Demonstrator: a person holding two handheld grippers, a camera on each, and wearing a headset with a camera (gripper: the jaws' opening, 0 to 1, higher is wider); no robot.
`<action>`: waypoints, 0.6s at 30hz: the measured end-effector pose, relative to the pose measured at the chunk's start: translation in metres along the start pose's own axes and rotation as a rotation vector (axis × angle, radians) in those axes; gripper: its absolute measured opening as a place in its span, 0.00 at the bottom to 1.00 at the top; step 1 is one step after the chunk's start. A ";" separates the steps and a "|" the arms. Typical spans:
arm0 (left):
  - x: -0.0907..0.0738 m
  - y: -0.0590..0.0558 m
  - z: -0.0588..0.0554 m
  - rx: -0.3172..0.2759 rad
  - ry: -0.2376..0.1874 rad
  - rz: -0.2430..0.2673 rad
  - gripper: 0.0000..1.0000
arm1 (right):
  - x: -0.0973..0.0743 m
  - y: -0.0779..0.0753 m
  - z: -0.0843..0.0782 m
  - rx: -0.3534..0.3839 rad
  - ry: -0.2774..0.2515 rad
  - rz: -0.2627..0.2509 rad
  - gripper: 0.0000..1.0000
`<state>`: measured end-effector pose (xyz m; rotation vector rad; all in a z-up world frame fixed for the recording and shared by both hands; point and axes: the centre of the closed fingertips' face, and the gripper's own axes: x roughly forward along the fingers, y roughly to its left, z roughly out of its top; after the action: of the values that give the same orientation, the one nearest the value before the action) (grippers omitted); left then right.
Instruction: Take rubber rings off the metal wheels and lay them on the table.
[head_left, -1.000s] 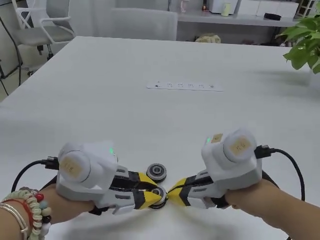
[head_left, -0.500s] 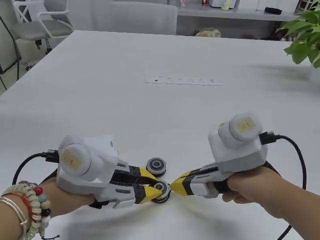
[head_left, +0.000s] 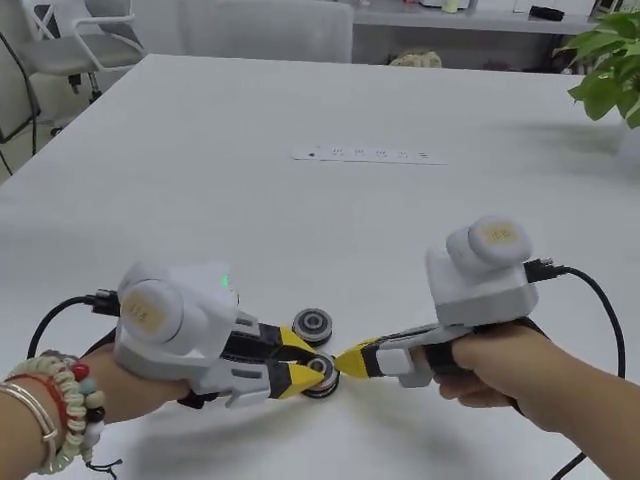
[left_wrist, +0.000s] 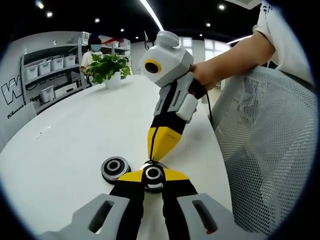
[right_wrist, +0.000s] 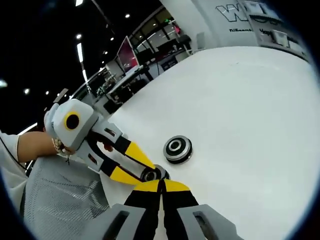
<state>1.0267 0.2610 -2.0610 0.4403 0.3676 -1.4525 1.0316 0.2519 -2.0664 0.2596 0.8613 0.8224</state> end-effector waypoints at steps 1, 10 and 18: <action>0.000 0.000 0.000 0.001 0.000 0.001 0.08 | 0.000 0.000 0.001 0.009 -0.005 0.005 0.00; 0.000 0.001 0.000 0.003 -0.002 0.001 0.08 | 0.002 0.005 0.003 0.040 -0.014 0.028 0.00; 0.000 0.002 0.001 -0.008 -0.008 0.004 0.08 | 0.003 0.008 0.005 0.060 -0.018 0.045 0.00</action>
<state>1.0290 0.2604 -2.0603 0.4278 0.3660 -1.4484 1.0323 0.2598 -2.0605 0.3397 0.8671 0.8361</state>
